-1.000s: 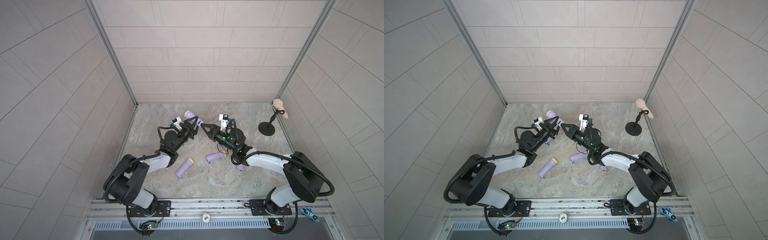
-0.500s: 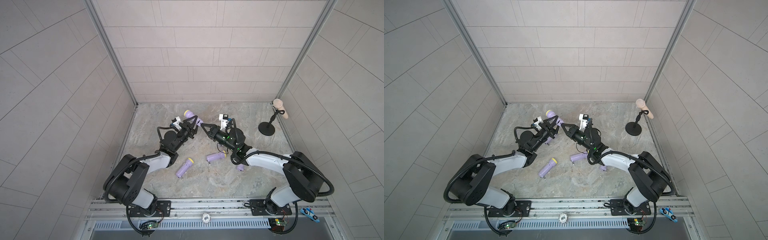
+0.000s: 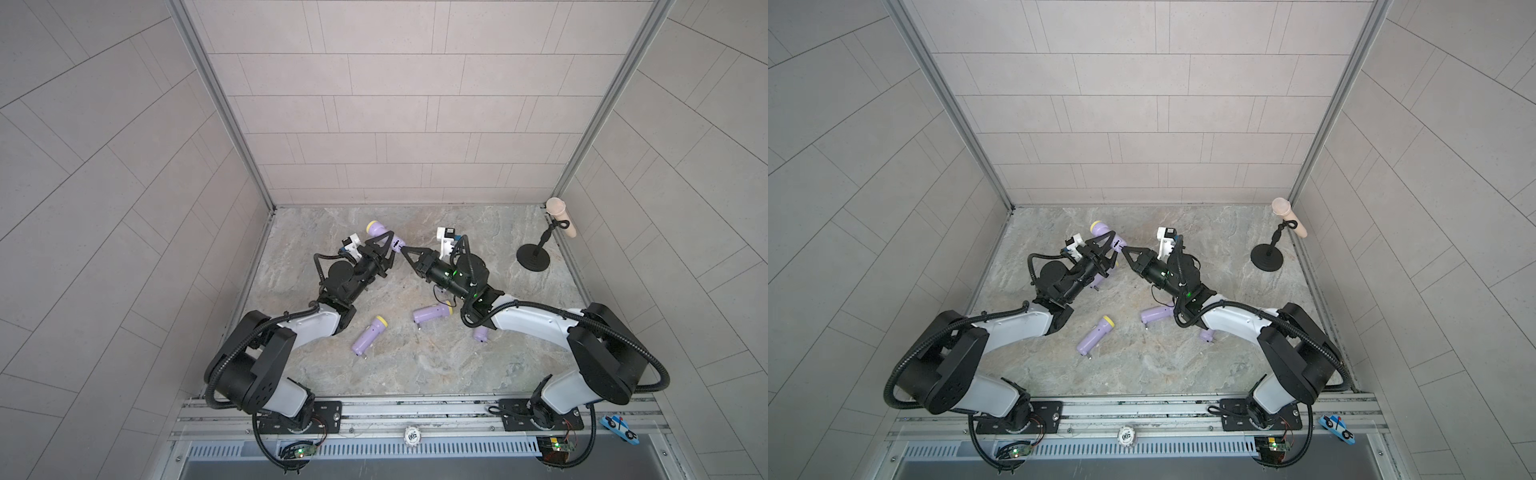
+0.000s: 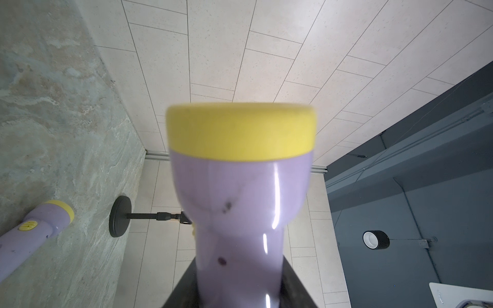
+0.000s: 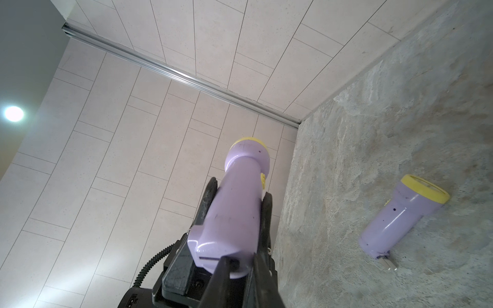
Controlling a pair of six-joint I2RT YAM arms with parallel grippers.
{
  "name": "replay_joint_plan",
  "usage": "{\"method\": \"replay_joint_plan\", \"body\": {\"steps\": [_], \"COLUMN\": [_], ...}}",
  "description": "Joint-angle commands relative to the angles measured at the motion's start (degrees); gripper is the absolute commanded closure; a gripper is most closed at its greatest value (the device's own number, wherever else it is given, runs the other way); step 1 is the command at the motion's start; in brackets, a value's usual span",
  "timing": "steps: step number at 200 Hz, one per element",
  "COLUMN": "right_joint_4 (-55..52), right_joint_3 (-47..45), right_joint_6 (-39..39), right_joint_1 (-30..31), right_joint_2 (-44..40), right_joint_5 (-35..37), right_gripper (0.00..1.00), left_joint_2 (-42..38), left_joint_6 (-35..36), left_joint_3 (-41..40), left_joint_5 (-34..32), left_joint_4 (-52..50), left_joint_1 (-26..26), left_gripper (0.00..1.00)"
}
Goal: Close the plug at the bottom of the flashlight
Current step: Close the plug of the flashlight.
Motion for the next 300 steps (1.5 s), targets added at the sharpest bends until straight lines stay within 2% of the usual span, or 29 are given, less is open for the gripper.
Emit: {"method": "replay_joint_plan", "body": {"steps": [1,69,142,179,217,242,256,276,300], "right_joint_4": [-4.5,-6.0,-8.9,-11.2,-17.5,-25.8,-32.4,-42.3,-53.7], "right_joint_3": [1.4,-0.8,-1.6,0.9,1.2,1.3,2.1,3.6,5.9], "right_joint_6": [-0.7,0.8,-1.4,-5.6,-10.7,-15.9,-19.6,-26.2,-31.8], "right_joint_1": [0.3,-0.5,-0.6,-0.7,-0.6,-0.5,-0.5,-0.5,-0.5], "right_joint_2": [0.1,-0.4,-2.3,-5.8,-14.7,-23.0,-28.2,-34.6,-39.5], "right_joint_5": [0.8,1.5,1.0,-3.3,-3.7,-3.0,-1.1,2.4,6.7], "right_gripper": [0.81,0.75,0.7,0.62,0.47,0.39,0.35,0.26,0.19], "left_joint_2": [-2.7,-3.9,-6.4,-6.5,-6.6,-8.3,-10.3,-13.6,-15.8], "left_joint_6": [-1.0,-1.0,0.7,1.1,1.4,4.9,9.4,21.7,39.1], "left_joint_3": [0.7,1.1,1.0,0.0,0.3,1.2,3.1,8.4,16.7], "left_joint_5": [9.9,9.7,10.3,9.9,11.2,13.8,15.0,14.1,5.4], "left_joint_4": [4.4,4.2,0.3,-2.0,-5.9,-16.9,-28.6,-49.3,-74.6], "left_joint_1": [-2.9,-1.5,0.3,1.3,4.1,7.3,9.0,11.2,11.7], "left_gripper": [1.0,1.0,1.0,1.0,1.0,1.0,1.0,1.0,1.0]}}
